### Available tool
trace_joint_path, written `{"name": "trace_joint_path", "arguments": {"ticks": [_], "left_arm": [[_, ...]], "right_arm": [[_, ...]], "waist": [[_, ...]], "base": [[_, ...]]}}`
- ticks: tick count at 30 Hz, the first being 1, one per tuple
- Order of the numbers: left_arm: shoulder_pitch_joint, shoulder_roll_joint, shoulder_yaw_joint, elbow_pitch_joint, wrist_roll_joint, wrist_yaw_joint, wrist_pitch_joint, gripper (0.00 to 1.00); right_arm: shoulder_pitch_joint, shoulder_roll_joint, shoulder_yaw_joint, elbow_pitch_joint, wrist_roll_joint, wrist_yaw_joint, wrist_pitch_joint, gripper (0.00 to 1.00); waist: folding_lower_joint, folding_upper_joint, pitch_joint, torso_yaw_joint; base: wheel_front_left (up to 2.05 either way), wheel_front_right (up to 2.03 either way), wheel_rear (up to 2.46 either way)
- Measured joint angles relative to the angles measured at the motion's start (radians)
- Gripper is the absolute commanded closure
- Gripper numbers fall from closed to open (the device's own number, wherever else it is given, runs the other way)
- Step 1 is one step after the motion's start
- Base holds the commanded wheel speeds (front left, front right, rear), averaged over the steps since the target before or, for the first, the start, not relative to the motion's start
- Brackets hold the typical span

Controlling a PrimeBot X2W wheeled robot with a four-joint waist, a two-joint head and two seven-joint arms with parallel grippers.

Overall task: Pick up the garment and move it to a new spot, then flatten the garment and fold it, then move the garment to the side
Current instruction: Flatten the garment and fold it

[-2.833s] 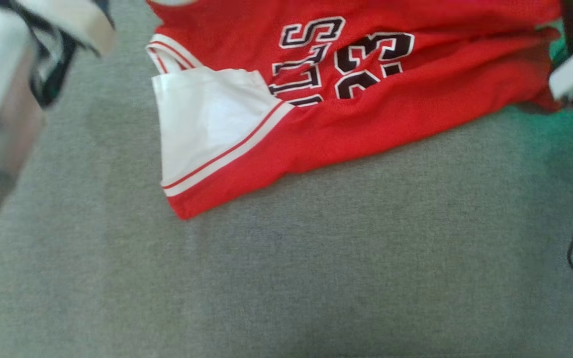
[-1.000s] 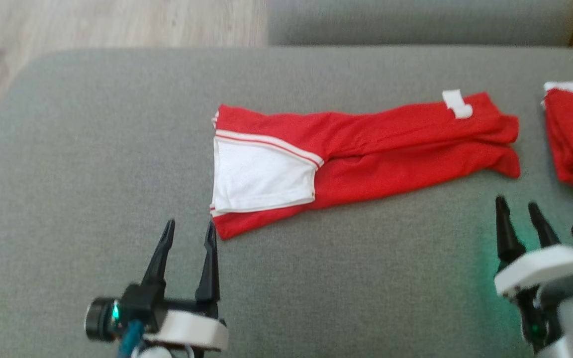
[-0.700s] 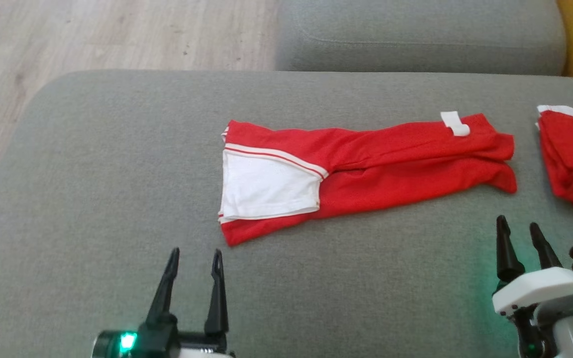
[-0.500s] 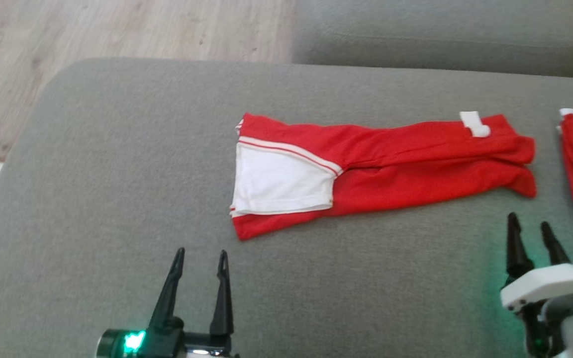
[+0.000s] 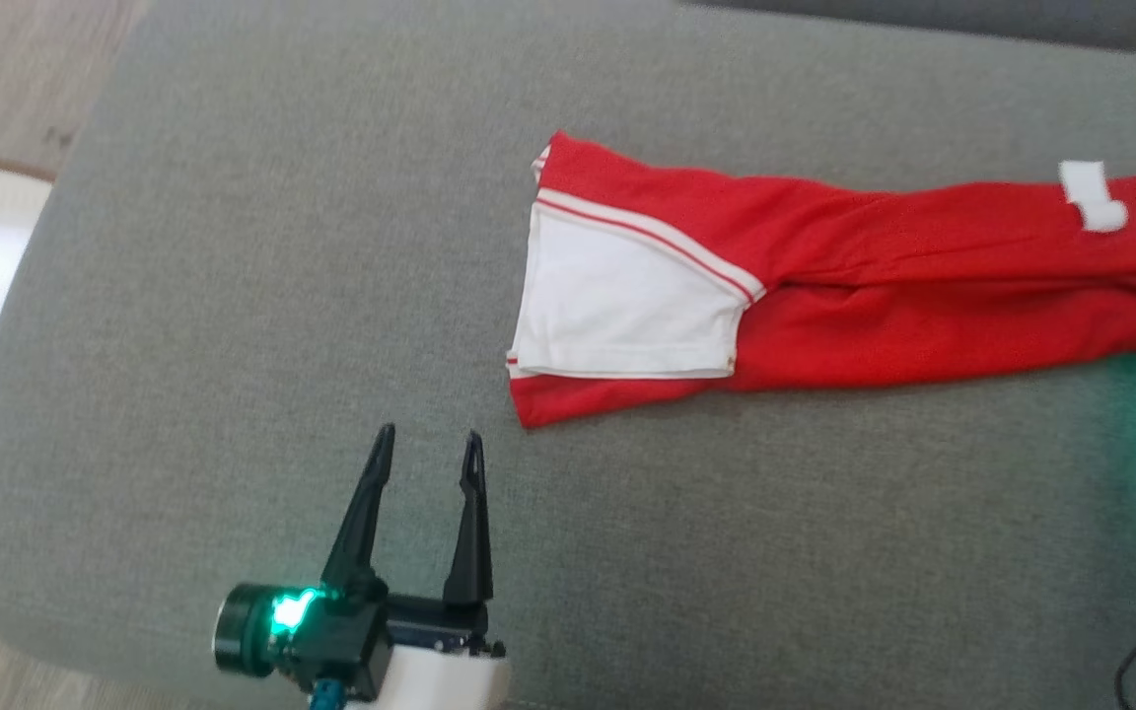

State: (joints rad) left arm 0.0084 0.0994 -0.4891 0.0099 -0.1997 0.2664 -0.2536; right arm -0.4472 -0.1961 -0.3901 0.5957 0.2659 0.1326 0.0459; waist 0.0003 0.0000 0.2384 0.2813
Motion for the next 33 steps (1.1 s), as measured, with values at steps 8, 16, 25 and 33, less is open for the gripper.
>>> {"name": "trace_joint_path", "arguments": {"ticks": [8, 16, 25, 33], "left_arm": [[-0.025, -0.027, 0.021, 0.004, 0.021, -0.030, 0.000, 0.00], [-0.037, -0.038, 0.038, 0.016, 0.035, -0.048, 0.000, 0.00], [-0.044, -0.043, 0.063, 0.024, 0.052, -0.065, 0.000, 0.00], [-0.029, -0.043, 0.077, 0.040, 0.073, -0.083, 0.000, 0.00]], "right_arm": [[-0.056, 0.015, -0.112, 0.107, -0.137, 0.000, 0.052, 0.00], [-0.116, 0.048, -0.105, 0.169, -0.085, 0.000, 0.062, 1.00], [-0.110, 0.080, -0.027, 0.177, 0.033, 0.000, 0.022, 1.00], [0.004, 0.093, 0.061, 0.038, 0.140, 0.000, -0.012, 1.00]], "waist": [[0.0000, 0.0000, 0.064, 0.011], [-0.0003, 0.0000, 0.064, -0.007], [-0.0003, 0.0000, 0.032, -0.035], [-0.0003, 0.0000, -0.030, -0.107]], "base": [[0.00, 0.00, 0.00], [0.00, 0.00, 0.00], [0.00, 0.00, 0.00], [0.00, 0.00, 0.00]]}}
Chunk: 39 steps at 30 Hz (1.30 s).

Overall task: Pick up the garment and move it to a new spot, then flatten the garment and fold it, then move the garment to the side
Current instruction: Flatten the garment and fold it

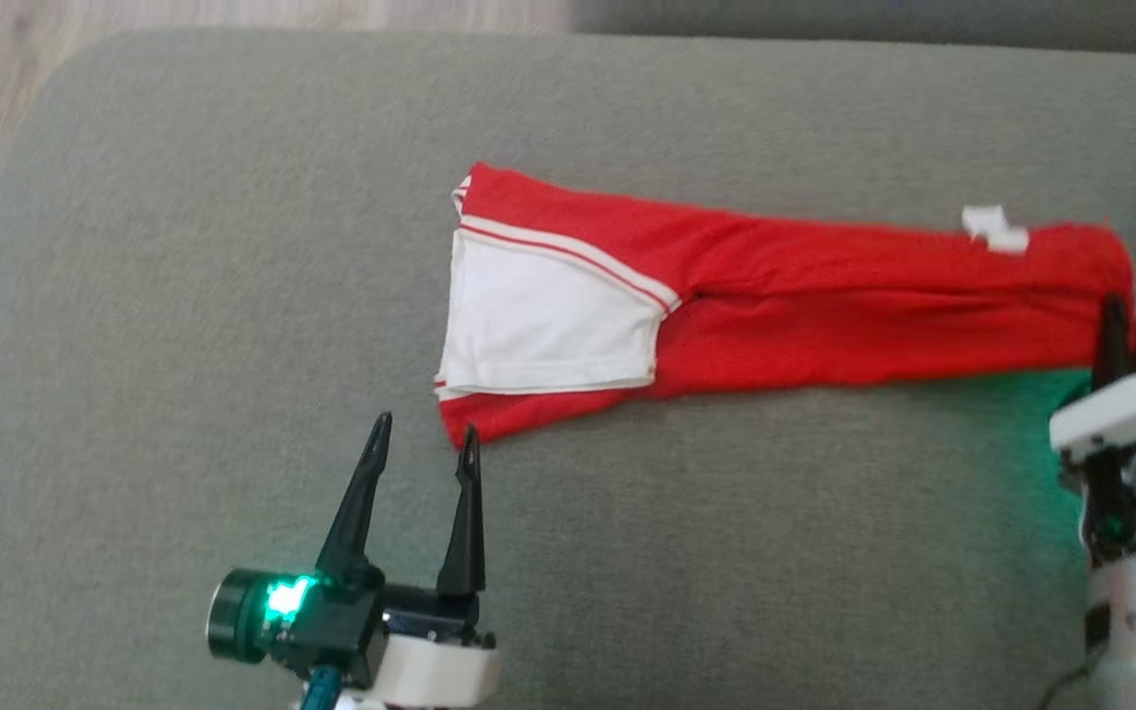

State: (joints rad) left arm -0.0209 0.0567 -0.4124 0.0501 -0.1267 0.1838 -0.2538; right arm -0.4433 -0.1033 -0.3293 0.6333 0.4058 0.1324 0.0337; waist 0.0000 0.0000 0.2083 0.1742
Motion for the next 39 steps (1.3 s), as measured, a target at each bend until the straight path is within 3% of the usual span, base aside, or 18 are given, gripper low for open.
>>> {"name": "trace_joint_path", "arguments": {"ticks": [8, 17, 28, 39], "left_arm": [[0.040, 0.000, 0.019, 0.010, 0.009, -0.018, 0.000, 0.00], [0.050, 0.000, 0.016, 0.025, 0.013, -0.035, 0.000, 0.00], [0.052, 0.000, -0.006, 0.042, 0.013, -0.042, 0.000, 0.00], [0.044, 0.000, -0.025, 0.044, -0.003, -0.041, 0.000, 0.00]], "right_arm": [[0.220, -0.006, -0.024, -0.163, 0.023, 0.000, 0.043, 1.00], [0.246, 0.004, -0.022, -0.267, 0.024, 0.000, 0.047, 1.00], [0.093, 0.034, 0.210, -0.336, 0.004, 0.000, 0.041, 1.00], [-0.065, 0.035, 0.496, -0.143, 0.004, 0.000, 0.067, 1.00]], "waist": [[-0.0001, 0.0000, -0.074, -0.073], [-0.0001, 0.0000, -0.116, -0.055], [0.0000, 0.0000, -0.137, 0.040], [0.0001, 0.0000, -0.103, 0.154]], "base": [[0.00, 0.00, 0.00], [0.00, 0.00, 0.00], [0.00, 0.00, 0.00], [0.00, 0.00, 0.00]]}}
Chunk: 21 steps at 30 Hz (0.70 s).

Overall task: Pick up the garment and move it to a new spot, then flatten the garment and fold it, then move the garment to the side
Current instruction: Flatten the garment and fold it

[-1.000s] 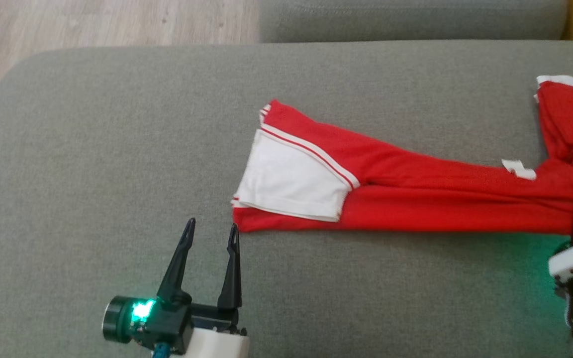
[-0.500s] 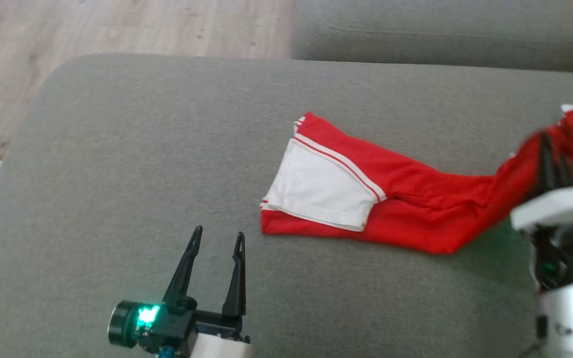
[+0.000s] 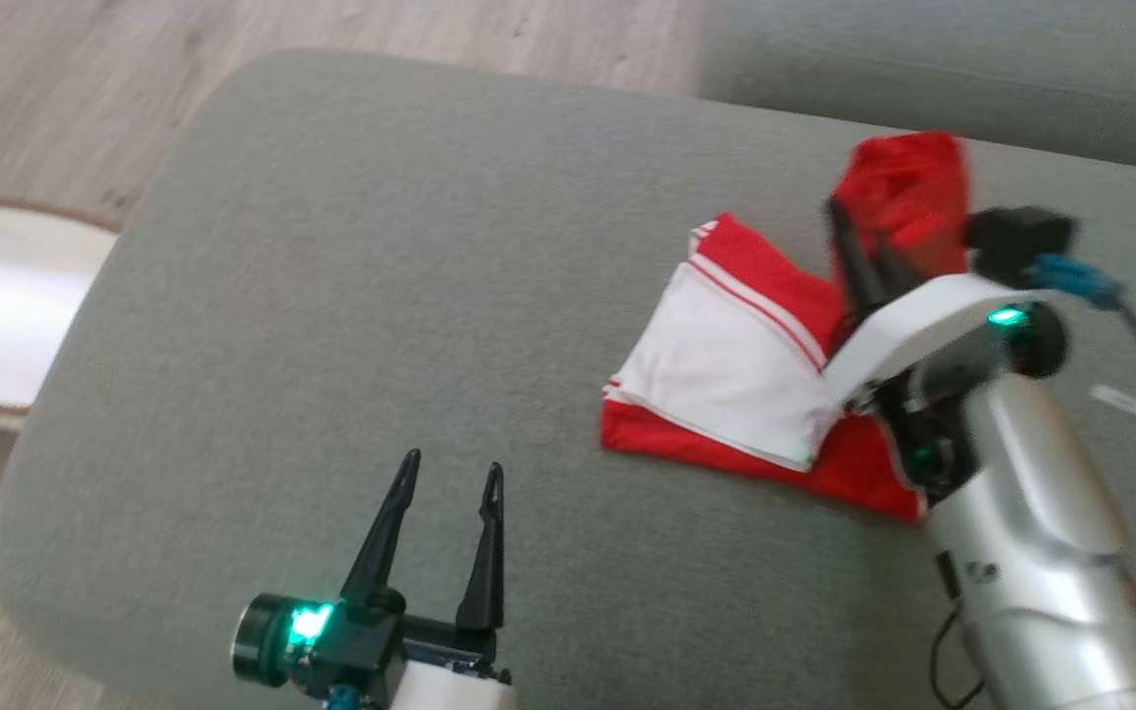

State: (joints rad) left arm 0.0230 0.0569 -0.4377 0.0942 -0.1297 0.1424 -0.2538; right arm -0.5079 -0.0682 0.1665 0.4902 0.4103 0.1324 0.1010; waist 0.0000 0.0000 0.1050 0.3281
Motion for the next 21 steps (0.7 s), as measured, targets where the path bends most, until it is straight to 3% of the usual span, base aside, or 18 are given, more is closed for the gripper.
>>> {"name": "trace_joint_path", "arguments": {"ticks": [8, 9, 10, 11, 16, 21], "left_arm": [[-0.045, 0.000, -0.037, 0.000, -0.033, 0.017, 0.000, 0.00], [-0.048, 0.000, -0.041, 0.000, -0.039, 0.020, 0.000, 0.00], [-0.049, -0.001, -0.043, 0.001, -0.041, 0.025, 0.000, 0.00], [-0.049, -0.001, -0.044, 0.001, -0.041, 0.025, 0.000, 0.00], [-0.048, -0.001, -0.040, 0.006, -0.046, 0.037, 0.000, 0.00], [-0.033, -0.002, 0.005, 0.007, -0.046, 0.043, 0.000, 0.00]], "right_arm": [[-0.086, 0.000, 0.227, 0.232, 0.049, 0.000, -0.004, 1.00], [-0.095, -0.001, 0.252, 0.257, 0.059, 0.000, -0.006, 0.81], [-0.102, -0.001, 0.275, 0.276, 0.069, 0.000, -0.017, 0.37], [-0.107, -0.001, 0.293, 0.289, 0.082, 0.000, -0.033, 0.00], [-0.121, -0.001, 0.369, 0.295, 0.162, 0.000, -0.152, 0.00], [-0.117, -0.001, 0.363, 0.263, 0.176, 0.000, -0.317, 0.00]], "waist": [[0.0001, 0.0000, 0.042, 0.082], [0.0001, 0.0000, 0.046, 0.089], [0.0001, 0.0000, 0.049, 0.096], [0.0001, 0.0000, 0.051, 0.099], [0.0000, 0.0000, 0.040, 0.081], [0.0000, 0.0000, 0.007, 0.020]], "base": [[0.00, 0.00, 0.00], [0.00, 0.00, 0.00], [0.00, 0.00, 0.00], [0.00, 0.00, 0.00], [0.00, 0.00, 0.00], [0.00, 0.00, 0.00]]}}
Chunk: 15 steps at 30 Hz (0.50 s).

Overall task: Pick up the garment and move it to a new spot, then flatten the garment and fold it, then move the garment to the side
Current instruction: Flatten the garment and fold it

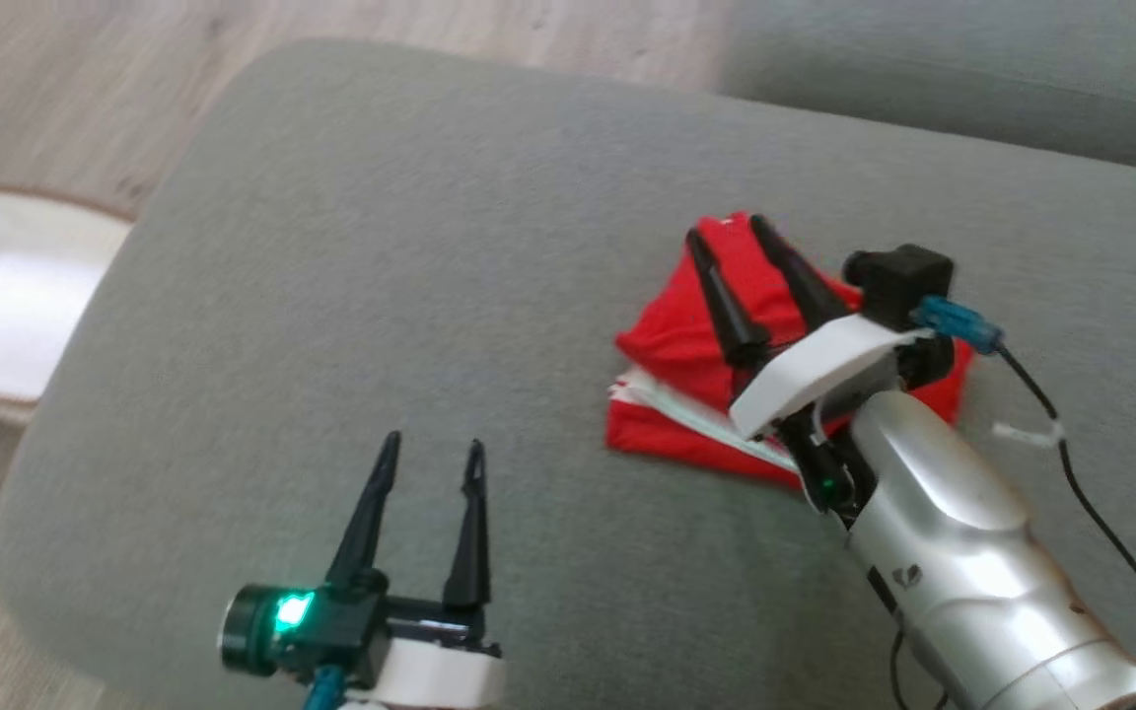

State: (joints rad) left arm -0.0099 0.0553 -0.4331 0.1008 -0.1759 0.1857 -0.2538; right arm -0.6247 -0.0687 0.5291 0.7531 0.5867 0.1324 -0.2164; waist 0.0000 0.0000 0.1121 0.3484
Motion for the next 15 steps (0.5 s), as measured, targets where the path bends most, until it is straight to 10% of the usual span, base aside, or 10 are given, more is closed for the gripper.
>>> {"name": "trace_joint_path", "arguments": {"ticks": [15], "left_arm": [[0.081, 0.000, 0.086, -0.006, -0.008, 0.016, 0.000, 0.00]], "right_arm": [[0.474, -0.067, -0.385, -0.489, -0.286, 0.000, -0.035, 0.00]], "waist": [[-0.0002, 0.0000, -0.131, -0.237]], "base": [[0.00, 0.00, 0.00]]}}
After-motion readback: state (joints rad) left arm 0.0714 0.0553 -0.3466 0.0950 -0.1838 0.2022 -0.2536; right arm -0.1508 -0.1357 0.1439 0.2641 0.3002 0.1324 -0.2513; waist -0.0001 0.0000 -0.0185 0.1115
